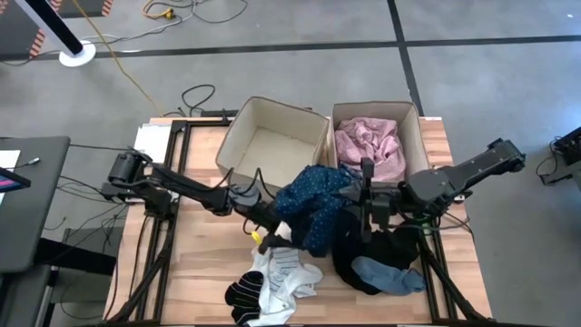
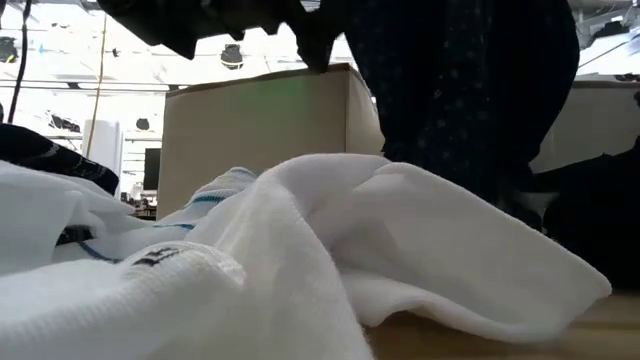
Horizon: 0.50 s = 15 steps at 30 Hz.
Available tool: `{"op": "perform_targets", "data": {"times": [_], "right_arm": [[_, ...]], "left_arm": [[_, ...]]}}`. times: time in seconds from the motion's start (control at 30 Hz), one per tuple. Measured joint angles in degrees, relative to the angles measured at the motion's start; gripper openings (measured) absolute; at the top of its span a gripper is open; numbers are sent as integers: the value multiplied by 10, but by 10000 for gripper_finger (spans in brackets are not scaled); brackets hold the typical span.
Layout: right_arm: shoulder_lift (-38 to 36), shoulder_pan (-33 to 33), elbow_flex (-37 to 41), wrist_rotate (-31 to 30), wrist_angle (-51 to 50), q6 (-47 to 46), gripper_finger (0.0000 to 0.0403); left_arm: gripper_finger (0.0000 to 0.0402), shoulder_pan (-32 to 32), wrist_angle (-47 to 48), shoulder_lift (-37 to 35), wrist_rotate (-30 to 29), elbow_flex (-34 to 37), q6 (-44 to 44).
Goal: Sort clothes
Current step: Put the dark blue long sleeve shirt into the right laundry organizer
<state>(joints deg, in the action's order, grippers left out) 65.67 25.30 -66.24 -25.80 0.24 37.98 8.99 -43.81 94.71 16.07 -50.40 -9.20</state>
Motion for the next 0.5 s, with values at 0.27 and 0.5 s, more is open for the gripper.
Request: {"op": "perform_targets", "data": {"times": [0.27,0.5], "right_arm": [[5,0,0,2,22,-4,35],[21,1,0,4,29,-5,37]], "left_arm": [[310,4,-6,50,-75,-50,29],[308,3,37,103,-77,-128,67]]}}
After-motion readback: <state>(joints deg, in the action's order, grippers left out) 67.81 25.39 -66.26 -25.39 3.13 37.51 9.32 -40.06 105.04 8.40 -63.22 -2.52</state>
